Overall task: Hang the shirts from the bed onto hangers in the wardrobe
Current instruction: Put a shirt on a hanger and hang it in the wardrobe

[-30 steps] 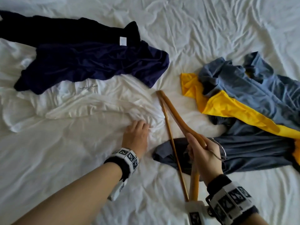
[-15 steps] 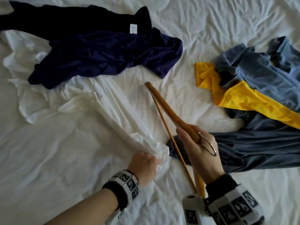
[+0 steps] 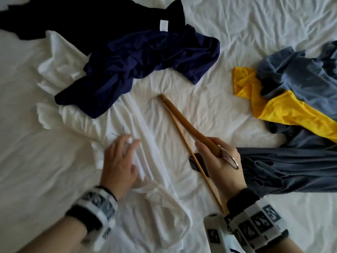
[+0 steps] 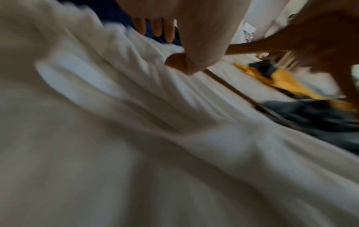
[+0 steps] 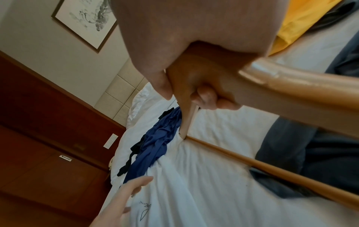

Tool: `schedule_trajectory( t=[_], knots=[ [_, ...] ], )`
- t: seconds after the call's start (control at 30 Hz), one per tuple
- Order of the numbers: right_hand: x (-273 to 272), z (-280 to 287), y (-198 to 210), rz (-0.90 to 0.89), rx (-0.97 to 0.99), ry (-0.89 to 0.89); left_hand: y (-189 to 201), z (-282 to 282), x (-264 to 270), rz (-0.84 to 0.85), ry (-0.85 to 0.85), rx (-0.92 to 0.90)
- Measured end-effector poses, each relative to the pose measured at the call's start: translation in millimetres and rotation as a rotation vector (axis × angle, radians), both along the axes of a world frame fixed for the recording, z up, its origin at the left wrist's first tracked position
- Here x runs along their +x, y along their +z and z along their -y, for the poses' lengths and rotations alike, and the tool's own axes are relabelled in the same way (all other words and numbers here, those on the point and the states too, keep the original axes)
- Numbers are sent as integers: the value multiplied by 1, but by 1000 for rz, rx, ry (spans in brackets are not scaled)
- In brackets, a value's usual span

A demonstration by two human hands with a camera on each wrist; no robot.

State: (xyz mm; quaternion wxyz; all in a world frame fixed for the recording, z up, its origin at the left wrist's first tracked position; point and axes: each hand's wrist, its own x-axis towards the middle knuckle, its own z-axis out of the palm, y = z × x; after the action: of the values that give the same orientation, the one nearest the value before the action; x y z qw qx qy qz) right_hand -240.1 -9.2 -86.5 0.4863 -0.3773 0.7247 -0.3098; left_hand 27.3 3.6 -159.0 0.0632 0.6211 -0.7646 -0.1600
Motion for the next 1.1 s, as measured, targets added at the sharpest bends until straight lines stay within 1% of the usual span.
schedule_trajectory(
  t=[0.03, 0.1, 0.2, 0.3, 0.33, 0.37, 0.4, 0.43, 0.47, 0.5, 0.6, 0.7, 0.77, 0.83, 0.93, 1.0, 1.03, 1.1],
  knots=[
    [0, 1, 2, -7, -11, 1, -3, 21, 15, 107, 37, 17],
    [0, 2, 5, -13, -21, -3, -9, 48, 36, 219, 106, 91],
    [1, 2, 4, -30, -27, 13, -12, 63, 33, 216, 167, 144],
    [1, 0, 4, -30, -30, 13, -14, 52, -3, 305, 107, 383],
    [1, 0, 5, -20, -33, 4, -16, 38, -16, 276, 96, 456],
    [2, 0, 6, -11, -34, -3, -15, 17, -29, 198, 58, 480],
    [2, 1, 6, -8, -34, -5, -15, -5, -39, 88, 15, 442],
    [2, 1, 6, -8, -30, -2, -14, -26, -45, -33, -30, 363],
    [2, 1, 7, -7, -25, 4, -15, -43, -46, -109, -76, 278],
    [3, 1, 7, -3, -21, 12, -15, -57, -43, -143, -113, 223],
    [1, 1, 5, -3, -17, 25, -7, -75, -17, -128, -195, 150],
    [-2, 0, 2, -39, -19, 38, -12, -79, 23, 30, -273, 136],
    [-1, 0, 2, -32, -12, 43, -17, -71, 49, 123, -262, 139],
    [0, -2, 3, -3, 1, 56, -19, -63, 62, 168, -264, 120],
    [1, -9, 1, -3, -14, 178, -20, -56, 61, 164, -274, 51],
    [7, -14, -1, 32, -24, 282, -23, -50, 54, 130, -245, 1],
    [14, -17, -2, 32, -12, 344, -24, -45, 49, 117, -229, -5],
    [33, -27, -3, -27, -12, 492, -22, -37, 37, 72, -202, 19]
  ],
)
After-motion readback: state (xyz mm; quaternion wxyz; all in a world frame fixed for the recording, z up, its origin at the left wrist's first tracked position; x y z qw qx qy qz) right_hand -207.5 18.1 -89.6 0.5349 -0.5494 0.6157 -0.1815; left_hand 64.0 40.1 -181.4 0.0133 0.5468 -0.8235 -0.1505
